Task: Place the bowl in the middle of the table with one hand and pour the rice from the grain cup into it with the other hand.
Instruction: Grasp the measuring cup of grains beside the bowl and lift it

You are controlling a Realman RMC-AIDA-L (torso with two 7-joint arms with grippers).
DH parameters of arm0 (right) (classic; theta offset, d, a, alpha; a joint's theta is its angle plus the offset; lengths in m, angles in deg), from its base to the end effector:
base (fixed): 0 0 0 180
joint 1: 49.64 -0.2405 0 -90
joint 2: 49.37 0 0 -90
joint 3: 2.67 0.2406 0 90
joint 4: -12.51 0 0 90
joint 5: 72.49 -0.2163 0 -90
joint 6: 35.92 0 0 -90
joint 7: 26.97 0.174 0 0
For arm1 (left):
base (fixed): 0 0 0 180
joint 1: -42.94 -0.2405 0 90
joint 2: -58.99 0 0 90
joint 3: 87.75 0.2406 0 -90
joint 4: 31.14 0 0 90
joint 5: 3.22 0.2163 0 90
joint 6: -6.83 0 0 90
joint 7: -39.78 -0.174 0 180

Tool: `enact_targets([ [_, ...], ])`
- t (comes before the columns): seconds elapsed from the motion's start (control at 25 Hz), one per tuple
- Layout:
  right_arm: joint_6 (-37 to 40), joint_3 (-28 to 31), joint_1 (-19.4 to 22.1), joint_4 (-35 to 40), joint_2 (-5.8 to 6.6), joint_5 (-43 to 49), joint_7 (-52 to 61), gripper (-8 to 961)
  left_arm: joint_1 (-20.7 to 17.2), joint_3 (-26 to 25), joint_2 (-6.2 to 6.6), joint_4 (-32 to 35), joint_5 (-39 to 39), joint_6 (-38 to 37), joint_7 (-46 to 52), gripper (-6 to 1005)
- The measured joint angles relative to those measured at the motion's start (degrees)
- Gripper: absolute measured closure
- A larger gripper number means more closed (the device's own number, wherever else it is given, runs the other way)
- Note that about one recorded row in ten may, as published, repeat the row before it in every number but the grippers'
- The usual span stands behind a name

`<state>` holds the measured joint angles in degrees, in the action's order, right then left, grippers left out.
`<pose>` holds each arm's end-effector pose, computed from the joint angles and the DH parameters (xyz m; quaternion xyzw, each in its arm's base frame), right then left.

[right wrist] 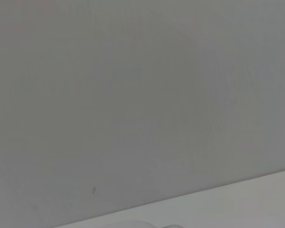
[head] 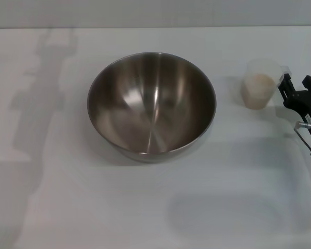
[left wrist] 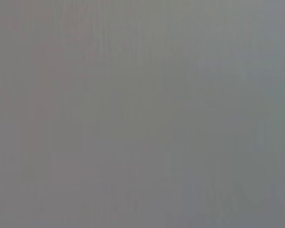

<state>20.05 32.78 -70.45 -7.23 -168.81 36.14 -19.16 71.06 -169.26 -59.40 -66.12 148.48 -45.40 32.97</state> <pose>0.3338 0.3386 -0.0521 -0.6417 0.3909 0.2945 0.5905 -0.2104 0.4422 0.0531 -0.6363 -0.1281 -0.3536 0.6736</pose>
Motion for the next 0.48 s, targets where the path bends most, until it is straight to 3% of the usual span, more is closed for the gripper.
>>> enact_targets([
  [0.48, -0.07, 0.68, -0.45, 0.64, 0.1, 0.0, 0.01, 458, 0.0, -0.31, 0.0, 0.0, 0.0, 0.0, -0.04, 429],
])
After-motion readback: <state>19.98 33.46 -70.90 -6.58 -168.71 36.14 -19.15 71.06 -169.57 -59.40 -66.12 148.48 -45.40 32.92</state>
